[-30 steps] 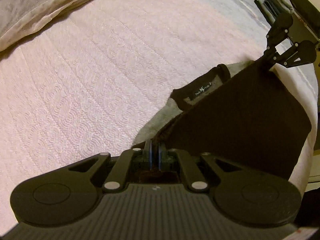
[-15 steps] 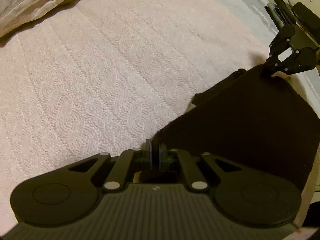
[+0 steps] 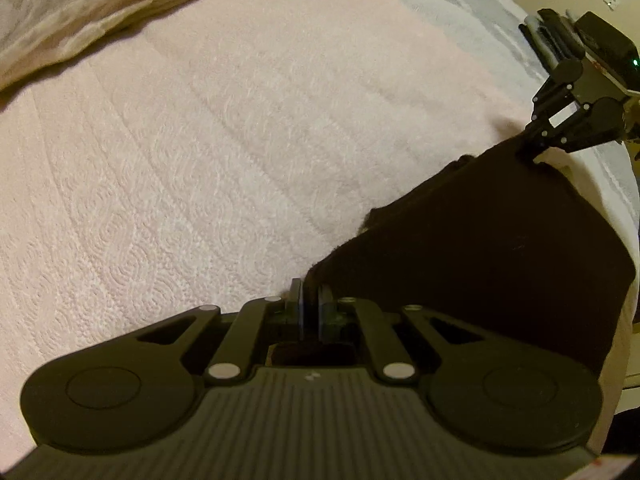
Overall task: Fold large clothes
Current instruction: 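Fold the hem up over the collar with both grippers and release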
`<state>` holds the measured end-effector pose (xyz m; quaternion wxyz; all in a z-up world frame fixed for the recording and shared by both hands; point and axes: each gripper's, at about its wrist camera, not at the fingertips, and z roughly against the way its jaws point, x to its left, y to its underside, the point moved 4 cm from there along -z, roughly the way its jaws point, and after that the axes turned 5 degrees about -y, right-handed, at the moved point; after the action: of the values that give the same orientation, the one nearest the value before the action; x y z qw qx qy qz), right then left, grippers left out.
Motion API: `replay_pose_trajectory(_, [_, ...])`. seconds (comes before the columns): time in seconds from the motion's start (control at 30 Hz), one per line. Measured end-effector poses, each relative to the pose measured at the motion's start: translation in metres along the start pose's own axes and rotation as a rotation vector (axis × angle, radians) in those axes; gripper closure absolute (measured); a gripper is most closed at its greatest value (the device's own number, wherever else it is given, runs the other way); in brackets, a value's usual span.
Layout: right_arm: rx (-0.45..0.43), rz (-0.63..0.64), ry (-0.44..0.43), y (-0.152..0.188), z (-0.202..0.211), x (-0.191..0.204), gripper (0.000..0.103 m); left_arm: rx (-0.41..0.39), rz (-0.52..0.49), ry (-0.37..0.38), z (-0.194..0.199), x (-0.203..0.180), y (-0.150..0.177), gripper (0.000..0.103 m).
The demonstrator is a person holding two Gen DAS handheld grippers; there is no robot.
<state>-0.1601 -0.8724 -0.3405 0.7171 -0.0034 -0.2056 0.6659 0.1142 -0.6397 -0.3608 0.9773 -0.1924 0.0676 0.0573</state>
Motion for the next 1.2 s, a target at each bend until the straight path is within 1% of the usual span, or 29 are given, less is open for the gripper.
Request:
replay_pose_trajectory(0.03, [-0.004,-0.010,0.009,0.003,0.000,-0.002,0.103,-0.002,0.007,-0.002,-0.002,0.000,0.000,0.099])
replay_pose_trajectory(0.13, [0.021,-0.002,0.028,0.008,-0.009,-0.004,0.103,0.011,0.033,-0.003,-0.015,0.006,0.003,0.099])
replay_pose_trajectory(0.2, [0.009,-0.025,0.006,0.009,-0.015,-0.008,0.103,0.008,0.050,-0.004,-0.021,0.008,0.001,0.098])
replay_pose_trajectory(0.27, [0.007,-0.039,0.003,0.014,-0.023,-0.014,0.103,0.011,0.043,-0.015,-0.026,0.007,0.001,0.096])
replay_pose_trajectory(0.3, [-0.006,-0.048,-0.005,0.016,-0.025,-0.017,0.102,0.016,0.046,-0.017,-0.028,0.009,0.001,0.095])
replay_pose_trajectory(0.33, [-0.017,-0.064,-0.011,0.015,-0.024,-0.021,0.093,0.019,0.052,-0.020,-0.030,0.010,0.002,0.095])
replay_pose_trajectory(0.37, [-0.032,-0.080,-0.004,0.015,-0.020,-0.024,0.083,0.022,0.054,-0.024,-0.031,0.010,0.002,0.092])
replay_pose_trajectory(0.4, [-0.051,-0.089,0.023,0.015,-0.011,-0.026,0.064,0.022,0.056,-0.032,-0.031,0.011,0.001,0.086])
replay_pose_trajectory(0.43, [-0.071,-0.097,0.063,0.018,-0.001,-0.026,0.058,0.017,0.053,-0.049,-0.027,0.012,0.000,0.077])
replay_pose_trajectory(0.5, [-0.109,-0.122,0.136,0.024,0.020,-0.024,0.058,0.004,0.048,-0.084,-0.018,0.015,-0.001,0.072])
replay_pose_trajectory(0.53, [-0.124,-0.135,0.172,0.029,0.032,-0.021,0.058,-0.006,0.057,-0.109,-0.010,0.018,-0.001,0.075])
replay_pose_trajectory(0.57, [-0.148,-0.147,0.201,0.035,0.045,-0.016,0.058,-0.015,0.068,-0.126,-0.002,0.022,0.000,0.075])
replay_pose_trajectory(0.63, [-0.218,-0.174,0.226,0.045,0.071,0.004,0.058,-0.038,0.092,-0.166,0.019,0.024,0.005,0.076])
replay_pose_trajectory(0.67, [-0.261,-0.194,0.210,0.052,0.083,0.017,0.058,-0.050,0.095,-0.181,0.027,0.021,0.007,0.076])
replay_pose_trajectory(0.7, [-0.298,-0.217,0.173,0.060,0.091,0.031,0.058,-0.065,0.095,-0.198,0.038,0.015,0.011,0.076])
replay_pose_trajectory(0.73, [-0.334,-0.250,0.112,0.068,0.099,0.047,0.058,-0.079,0.094,-0.205,0.049,0.009,0.015,0.076])
replay_pose_trajectory(0.77, [-0.361,-0.282,0.044,0.076,0.100,0.064,0.058,-0.095,0.092,-0.196,0.059,-0.001,0.021,0.076])
replay_pose_trajectory(0.83, [-0.366,-0.326,-0.073,0.091,0.089,0.092,0.058,-0.115,0.111,-0.139,0.072,-0.025,0.038,0.076])
replay_pose_trajectory(0.9, [-0.339,-0.349,-0.141,0.109,0.067,0.111,0.058,-0.112,0.109,-0.079,0.071,-0.052,0.057,0.076])
replay_pose_trajectory(0.93, [-0.316,-0.355,-0.147,0.120,0.056,0.115,0.058,-0.100,0.096,-0.060,0.065,-0.066,0.068,0.076])
replay_pose_trajectory(1.0, [-0.298,-0.358,-0.108,0.141,0.040,0.117,0.059,-0.072,0.079,-0.046,0.048,-0.082,0.090,0.076])
replay_pose_trajectory(1.03, [-0.311,-0.372,-0.100,0.151,0.040,0.112,0.066,-0.054,0.072,-0.054,0.040,-0.083,0.100,0.076])
replay_pose_trajectory(1.1, [-0.345,-0.413,-0.088,0.168,0.047,0.104,0.068,-0.037,0.059,-0.088,0.028,-0.075,0.116,0.077])
replay_pose_trajectory(1.13, [-0.355,-0.425,-0.074,0.174,0.051,0.100,0.069,-0.037,0.078,-0.083,0.024,-0.067,0.122,0.080])
replay_pose_trajectory(1.2, [-0.354,-0.440,-0.042,0.186,0.057,0.099,0.068,-0.054,0.097,-0.063,0.022,-0.060,0.128,0.082])
